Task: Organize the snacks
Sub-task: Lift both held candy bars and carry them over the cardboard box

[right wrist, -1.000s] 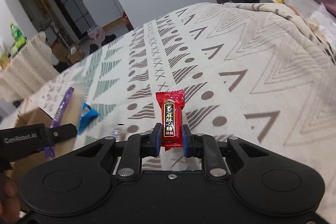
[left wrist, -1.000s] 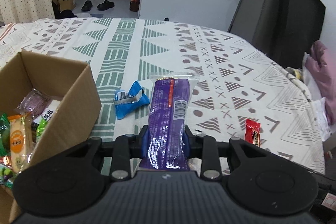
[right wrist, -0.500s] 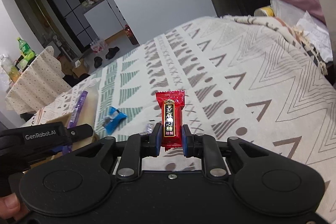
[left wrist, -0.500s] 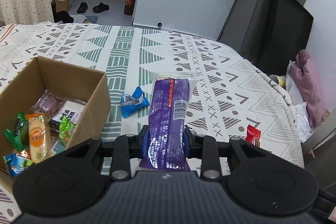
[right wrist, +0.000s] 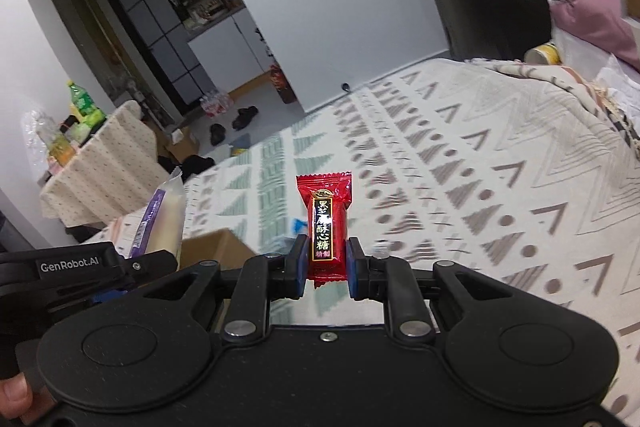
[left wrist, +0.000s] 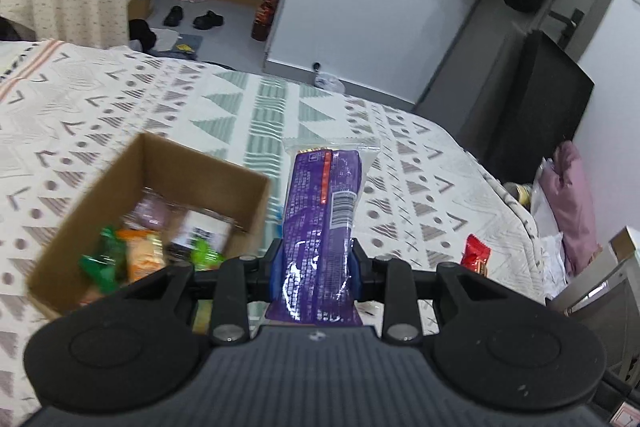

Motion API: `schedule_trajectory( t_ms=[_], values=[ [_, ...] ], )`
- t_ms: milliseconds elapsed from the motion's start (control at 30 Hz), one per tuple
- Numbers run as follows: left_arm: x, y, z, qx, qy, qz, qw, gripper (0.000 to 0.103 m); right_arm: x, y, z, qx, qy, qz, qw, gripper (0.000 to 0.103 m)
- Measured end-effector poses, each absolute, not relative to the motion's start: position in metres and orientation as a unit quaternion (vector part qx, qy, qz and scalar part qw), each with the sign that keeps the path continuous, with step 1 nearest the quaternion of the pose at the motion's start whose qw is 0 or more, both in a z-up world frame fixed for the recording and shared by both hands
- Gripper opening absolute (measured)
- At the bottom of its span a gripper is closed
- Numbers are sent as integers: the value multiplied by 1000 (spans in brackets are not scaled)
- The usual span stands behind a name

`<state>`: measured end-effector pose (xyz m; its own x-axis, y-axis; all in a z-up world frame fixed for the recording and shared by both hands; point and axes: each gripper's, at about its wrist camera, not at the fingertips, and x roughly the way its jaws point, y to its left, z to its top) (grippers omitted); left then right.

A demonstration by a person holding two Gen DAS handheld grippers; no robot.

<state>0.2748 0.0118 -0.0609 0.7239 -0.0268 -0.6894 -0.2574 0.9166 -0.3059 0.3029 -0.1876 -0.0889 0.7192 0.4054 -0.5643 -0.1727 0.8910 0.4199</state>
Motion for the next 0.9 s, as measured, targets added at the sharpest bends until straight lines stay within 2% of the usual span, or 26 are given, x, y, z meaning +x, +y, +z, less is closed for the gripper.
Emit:
schedule_trajectory(
  t_ms=[467, 900],
  values=[
    [250, 91, -26, -203, 363, 104, 904, 31, 292, -124, -69, 167, 336, 197, 906, 19],
    [256, 131, -39, -203, 391, 115, 890, 31, 298, -79, -74, 158, 354, 221, 895, 19]
  ],
)
